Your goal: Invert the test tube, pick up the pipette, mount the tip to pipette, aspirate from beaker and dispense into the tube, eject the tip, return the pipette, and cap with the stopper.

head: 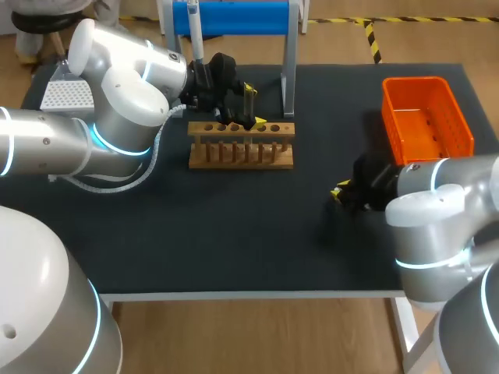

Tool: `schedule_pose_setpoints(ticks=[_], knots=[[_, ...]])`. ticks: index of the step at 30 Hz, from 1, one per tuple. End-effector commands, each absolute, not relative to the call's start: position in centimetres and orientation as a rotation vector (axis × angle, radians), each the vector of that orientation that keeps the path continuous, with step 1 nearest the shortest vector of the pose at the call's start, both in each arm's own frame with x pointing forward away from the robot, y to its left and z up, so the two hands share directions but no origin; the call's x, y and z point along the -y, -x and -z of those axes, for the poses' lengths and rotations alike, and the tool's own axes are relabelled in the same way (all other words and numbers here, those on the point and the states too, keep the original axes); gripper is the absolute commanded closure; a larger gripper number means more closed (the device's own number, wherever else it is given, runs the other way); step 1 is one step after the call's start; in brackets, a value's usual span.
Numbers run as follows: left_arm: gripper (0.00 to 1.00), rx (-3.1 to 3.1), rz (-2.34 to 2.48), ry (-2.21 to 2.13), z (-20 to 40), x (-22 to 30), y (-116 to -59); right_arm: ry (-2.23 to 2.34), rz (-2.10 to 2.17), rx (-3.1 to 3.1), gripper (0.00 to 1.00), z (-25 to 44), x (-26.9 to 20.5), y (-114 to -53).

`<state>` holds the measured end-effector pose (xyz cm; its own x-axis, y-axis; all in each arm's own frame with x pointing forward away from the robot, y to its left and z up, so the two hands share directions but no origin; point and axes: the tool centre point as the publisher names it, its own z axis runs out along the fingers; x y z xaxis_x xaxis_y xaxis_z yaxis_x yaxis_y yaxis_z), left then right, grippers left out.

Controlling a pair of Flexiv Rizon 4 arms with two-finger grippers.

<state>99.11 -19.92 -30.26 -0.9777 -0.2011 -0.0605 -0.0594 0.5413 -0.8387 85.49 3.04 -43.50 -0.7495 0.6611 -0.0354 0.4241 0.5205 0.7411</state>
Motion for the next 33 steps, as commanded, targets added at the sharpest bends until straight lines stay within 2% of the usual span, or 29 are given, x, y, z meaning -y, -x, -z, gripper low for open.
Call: schedule_pose_setpoints(ticks=[1,12,25,33], knots=[[0.00,-2.627,1.417,0.223,30.2,19.9,-99.1,-0.893,-1.064,-2.457,1.00,43.0,-3.0,-85.4],[0.00,-2.627,1.417,0.223,30.2,19.9,-99.1,-0.789,-1.114,-2.465,1.00,36.5,-2.5,-86.1],[0.00,-2.627,1.417,0.223,30.2,19.9,-99.1,-0.500,-1.206,-2.506,1.00,22.6,-3.7,-86.5],[0.00,-2.627,1.417,0.223,30.2,19.9,-99.1,-0.500,-1.206,-2.506,1.00,22.6,-3.7,-86.5]])
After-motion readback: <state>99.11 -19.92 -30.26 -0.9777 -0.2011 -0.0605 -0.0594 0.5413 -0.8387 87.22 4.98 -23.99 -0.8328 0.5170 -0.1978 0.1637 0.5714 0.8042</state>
